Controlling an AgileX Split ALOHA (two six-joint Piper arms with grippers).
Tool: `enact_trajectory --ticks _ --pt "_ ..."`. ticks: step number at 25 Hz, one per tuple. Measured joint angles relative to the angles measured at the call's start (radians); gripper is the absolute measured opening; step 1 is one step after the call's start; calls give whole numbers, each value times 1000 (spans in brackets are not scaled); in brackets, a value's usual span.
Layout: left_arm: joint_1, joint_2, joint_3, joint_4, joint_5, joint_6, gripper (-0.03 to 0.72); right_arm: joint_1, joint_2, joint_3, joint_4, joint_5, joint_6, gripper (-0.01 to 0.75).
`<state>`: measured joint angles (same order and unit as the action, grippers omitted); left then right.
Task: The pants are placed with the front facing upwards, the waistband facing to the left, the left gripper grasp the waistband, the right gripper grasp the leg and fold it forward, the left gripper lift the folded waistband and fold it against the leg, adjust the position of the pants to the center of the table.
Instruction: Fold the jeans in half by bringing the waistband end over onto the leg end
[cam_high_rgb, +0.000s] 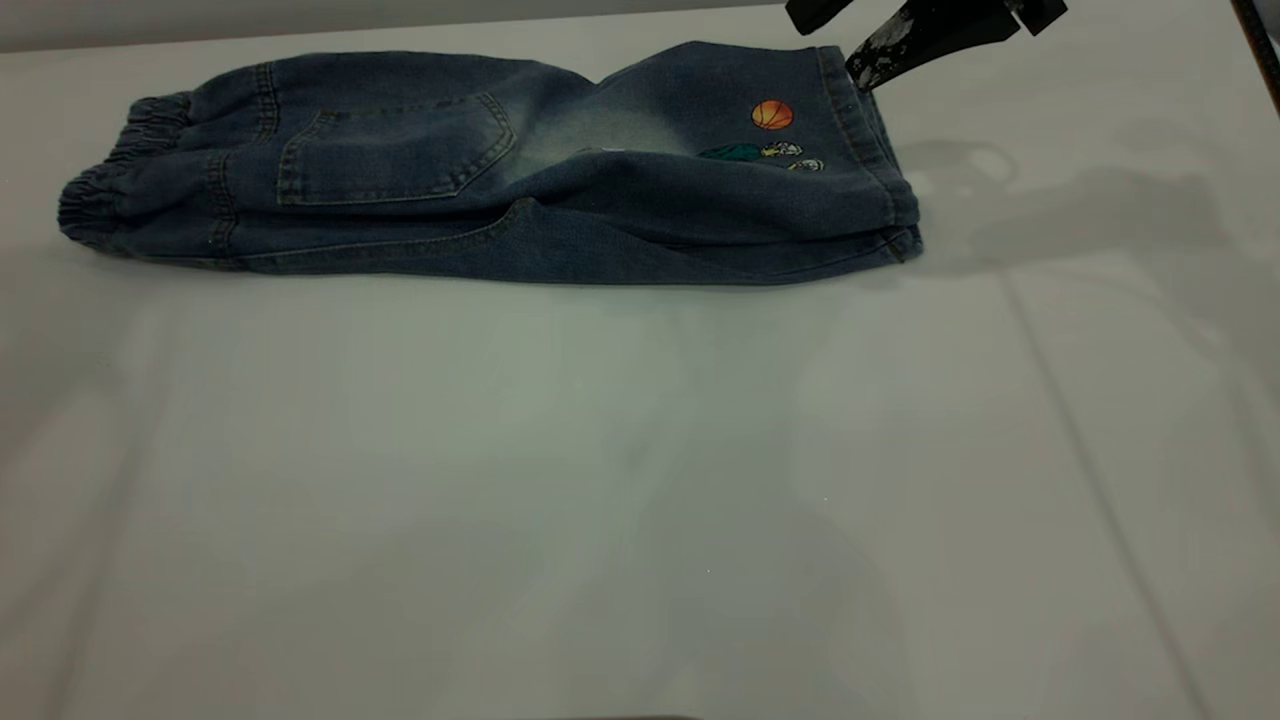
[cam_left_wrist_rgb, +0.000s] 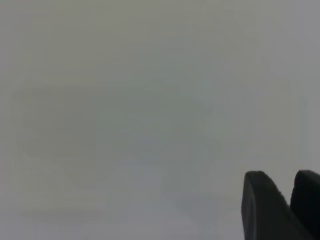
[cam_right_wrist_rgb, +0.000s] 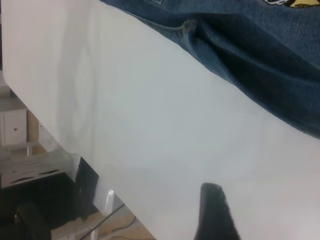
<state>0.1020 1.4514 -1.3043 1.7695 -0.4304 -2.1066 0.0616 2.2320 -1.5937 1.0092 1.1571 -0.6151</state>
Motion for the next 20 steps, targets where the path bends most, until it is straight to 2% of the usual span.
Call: enact_trajectory --ticks 7,13,16,18,20 --pt "0 109 120 -36 297 -4 141 0 0 0 0 0 0 386" --pt "0 157 243 -217 519 -4 141 0 0 0 0 -15 -2 386" --pt "0 222 265 -243 516 -5 141 0 0 0 0 -28 -3 386" --pt "1 286 266 -227 437 4 141 0 0 0 0 -31 -10 386" --pt "5 348 267 -164 296 9 141 0 0 0 0 -32 -16 386"
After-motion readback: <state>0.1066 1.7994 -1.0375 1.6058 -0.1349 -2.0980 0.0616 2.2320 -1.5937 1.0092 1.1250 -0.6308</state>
